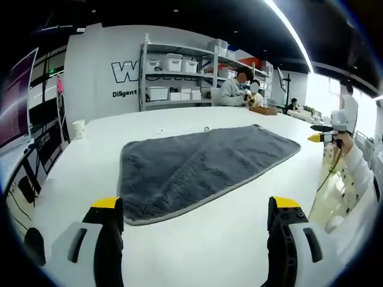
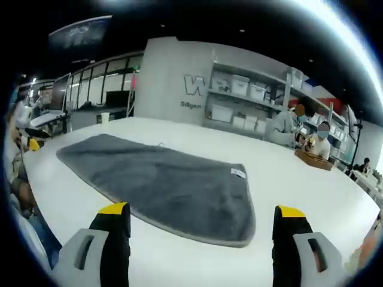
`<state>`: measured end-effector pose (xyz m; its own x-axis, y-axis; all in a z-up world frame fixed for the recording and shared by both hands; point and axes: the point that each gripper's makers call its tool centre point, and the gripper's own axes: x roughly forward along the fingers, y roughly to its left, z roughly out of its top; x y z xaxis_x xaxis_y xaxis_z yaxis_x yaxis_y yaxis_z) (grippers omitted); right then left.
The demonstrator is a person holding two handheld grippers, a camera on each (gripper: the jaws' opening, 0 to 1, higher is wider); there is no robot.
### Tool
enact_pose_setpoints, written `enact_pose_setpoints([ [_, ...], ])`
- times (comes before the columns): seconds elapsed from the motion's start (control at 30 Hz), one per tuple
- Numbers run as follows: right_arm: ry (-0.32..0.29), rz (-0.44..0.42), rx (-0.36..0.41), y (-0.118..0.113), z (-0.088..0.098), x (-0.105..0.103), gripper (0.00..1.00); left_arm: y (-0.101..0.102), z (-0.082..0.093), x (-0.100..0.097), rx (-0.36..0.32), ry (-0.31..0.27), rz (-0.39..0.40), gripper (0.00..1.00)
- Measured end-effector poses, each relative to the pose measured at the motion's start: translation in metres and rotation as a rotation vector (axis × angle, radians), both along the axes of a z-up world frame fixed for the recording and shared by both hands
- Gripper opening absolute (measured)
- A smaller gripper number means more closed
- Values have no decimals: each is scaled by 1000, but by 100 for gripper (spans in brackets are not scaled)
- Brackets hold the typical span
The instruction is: Open the folded towel by lifting each exposed corner and separating the folded layers until the towel lies flat within the target outline without major curled edges
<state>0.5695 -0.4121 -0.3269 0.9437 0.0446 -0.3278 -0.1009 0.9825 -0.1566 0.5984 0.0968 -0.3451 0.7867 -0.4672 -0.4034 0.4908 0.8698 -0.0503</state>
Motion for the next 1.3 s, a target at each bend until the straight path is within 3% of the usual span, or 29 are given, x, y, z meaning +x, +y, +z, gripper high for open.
enact_pose_setpoints([
  [0.3, -29, 34, 52, 41, -5, -18, 99, 5, -2, -21, -2, -9, 3, 100],
  [0.43, -24, -87, 21, 31, -13, -28, 99, 10, -7, -31, 1, -6, 13, 100],
  [0.53, -22, -104, 37, 34, -17, -33, 99, 13, -11, -37, 7, 5, 18, 100],
  [0.7, 7, -81, 88, 46, -21, -35, 99, 12, -11, -41, 12, 7, 17, 100],
  [0.73, 17, -45, 70, 51, -19, -34, 99, 12, -10, -41, 12, 3, 16, 100],
  [0.97, -30, -52, 97, 55, 7, -29, 99, 4, -11, -38, -14, -4, 23, 100],
  [1.3, -21, -59, 127, 49, 3, -28, 99, -2, -13, -32, 9, -1, 7, 100],
])
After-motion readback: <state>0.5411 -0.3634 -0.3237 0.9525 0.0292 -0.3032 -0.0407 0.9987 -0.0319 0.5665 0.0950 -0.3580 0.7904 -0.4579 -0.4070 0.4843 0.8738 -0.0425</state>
